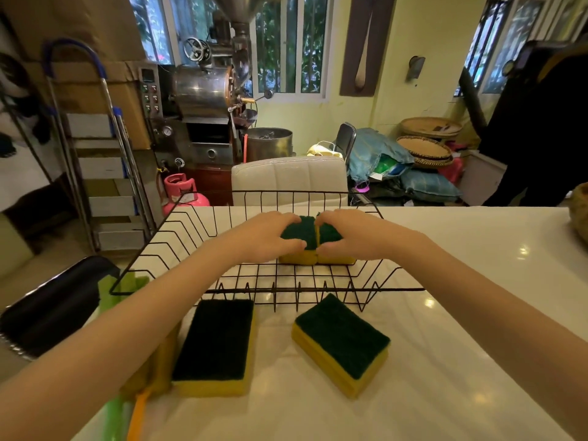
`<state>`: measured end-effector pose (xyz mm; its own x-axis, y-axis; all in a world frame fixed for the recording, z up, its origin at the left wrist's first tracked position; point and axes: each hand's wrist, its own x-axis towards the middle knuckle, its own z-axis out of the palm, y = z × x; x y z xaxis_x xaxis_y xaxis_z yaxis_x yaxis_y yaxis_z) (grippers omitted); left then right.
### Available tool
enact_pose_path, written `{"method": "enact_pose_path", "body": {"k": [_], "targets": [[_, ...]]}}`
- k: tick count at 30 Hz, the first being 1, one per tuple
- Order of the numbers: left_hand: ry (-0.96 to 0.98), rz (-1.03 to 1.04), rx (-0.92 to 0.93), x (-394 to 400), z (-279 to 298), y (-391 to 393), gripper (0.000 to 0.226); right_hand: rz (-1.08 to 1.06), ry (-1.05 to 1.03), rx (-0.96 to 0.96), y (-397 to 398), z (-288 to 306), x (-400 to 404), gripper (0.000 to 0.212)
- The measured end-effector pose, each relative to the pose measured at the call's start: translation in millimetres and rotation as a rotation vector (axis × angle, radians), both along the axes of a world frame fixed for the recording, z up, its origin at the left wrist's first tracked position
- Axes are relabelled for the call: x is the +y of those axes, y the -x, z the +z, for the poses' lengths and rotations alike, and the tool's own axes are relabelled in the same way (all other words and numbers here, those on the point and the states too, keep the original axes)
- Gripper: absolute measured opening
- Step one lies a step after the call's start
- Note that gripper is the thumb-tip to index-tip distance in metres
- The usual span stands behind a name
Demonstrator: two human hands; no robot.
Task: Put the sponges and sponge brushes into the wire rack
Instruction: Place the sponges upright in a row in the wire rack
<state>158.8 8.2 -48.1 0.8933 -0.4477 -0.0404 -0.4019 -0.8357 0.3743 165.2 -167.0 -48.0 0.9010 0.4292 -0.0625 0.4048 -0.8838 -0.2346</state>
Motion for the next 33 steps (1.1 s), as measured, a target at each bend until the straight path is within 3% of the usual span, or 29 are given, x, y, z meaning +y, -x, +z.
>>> {"method": "enact_pose_path", "body": {"k": [4,9,13,18,22,33], "targets": [[-0.061,-0.092,-0.173,22.7,6.3,53.9,0.060,0.059,-0.388,-0.084,55.9,-3.0,1.2,0.051],[-0.016,-0.087,-0.403,42.4,-3.2,116.2,0.049,0.158,-0.504,-0.334,122.5,-34.4,10.1,0.042],[0.014,-0.101,-0.333,59.9,-14.0,144.6,0.045,0.239,-0.375,-0.460,148.8,-63.2,8.9,0.038],[-0.153,-0.060,-0.144,74.2,-34.1,145.5,0.067,-0.007,-0.190,-0.342,154.9,-84.6,6.4,0.061],[-0.206,-0.023,-0.084,75.4,-40.1,141.8,0.080,-0.075,-0.176,-0.239,157.0,-85.1,7.1,0.063],[-0.105,-0.057,0.112,77.9,-31.6,114.6,0.064,-0.077,-0.059,-0.060,156.7,-60.0,5.6,0.063]]}}
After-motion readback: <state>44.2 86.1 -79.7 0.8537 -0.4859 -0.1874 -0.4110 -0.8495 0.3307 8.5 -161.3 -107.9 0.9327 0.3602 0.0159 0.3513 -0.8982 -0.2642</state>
